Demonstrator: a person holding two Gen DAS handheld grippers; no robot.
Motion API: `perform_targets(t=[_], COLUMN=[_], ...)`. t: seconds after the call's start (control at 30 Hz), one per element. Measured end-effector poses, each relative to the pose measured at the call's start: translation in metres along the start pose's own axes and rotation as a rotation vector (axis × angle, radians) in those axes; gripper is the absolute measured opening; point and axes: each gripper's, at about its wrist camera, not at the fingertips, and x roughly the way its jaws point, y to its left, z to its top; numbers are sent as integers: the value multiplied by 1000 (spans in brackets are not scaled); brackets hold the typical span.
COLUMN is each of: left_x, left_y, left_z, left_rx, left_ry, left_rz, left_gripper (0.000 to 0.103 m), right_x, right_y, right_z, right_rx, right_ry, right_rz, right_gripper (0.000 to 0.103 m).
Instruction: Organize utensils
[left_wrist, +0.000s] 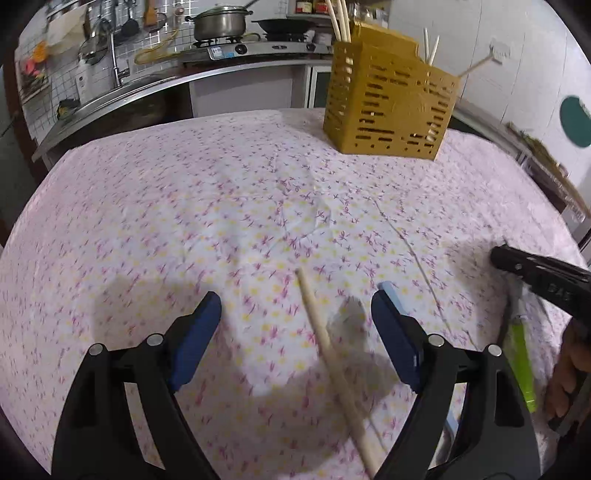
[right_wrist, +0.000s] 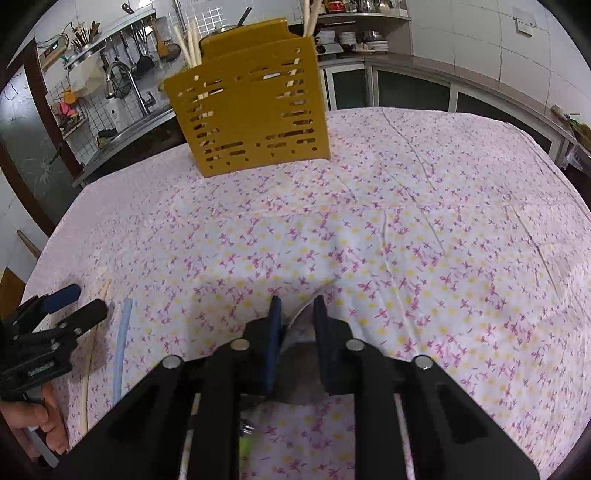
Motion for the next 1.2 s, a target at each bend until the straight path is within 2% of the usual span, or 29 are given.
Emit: perform_targets(t=[0.07, 0.2, 0.23, 0.27, 0.3, 0.37, 0.43, 0.63, 0.77, 0.93, 1.2], left_x=[14, 18, 19, 20, 20, 18, 15, 12, 7, -7, -63], left_y=[0, -6, -5, -6, -9, -22, -35, -25, -19, -17, 2], left_z=[4, 12, 15, 19, 21, 21, 15, 17, 19, 16, 28], left_rx=[8, 57, 55, 57, 66, 122, 183, 134, 96, 81, 28], left_ry=[52, 66, 70, 80, 90, 109, 119, 163, 155, 97, -67], left_rz=[13, 47, 48, 46, 46, 42, 62, 16, -20, -39, -59], left_gripper=[79, 73, 67, 54, 48, 19, 12, 8, 4, 4, 4], right_x=[-2, -10, -11, -12, -12, -12, -13, -20, -29, -45, -76], right_y=[-4, -7, -7, -8, -10, -13, -17, -19, -19, -20, -8], right_z=[-1, -4, -5, -4, -3, -2, -2, 1, 5, 11, 22], right_rx=[4, 3, 2, 3, 8, 16, 26, 33, 26, 25, -18], right_ry=[-6, -19, -21, -21, -20, -19, -21, -38, -62, -104, -170], right_rz=[11, 33, 37, 44, 53, 61, 64, 76, 76, 78, 63], right_gripper=[12, 12, 12, 12, 12, 12, 12, 12, 12, 12, 12])
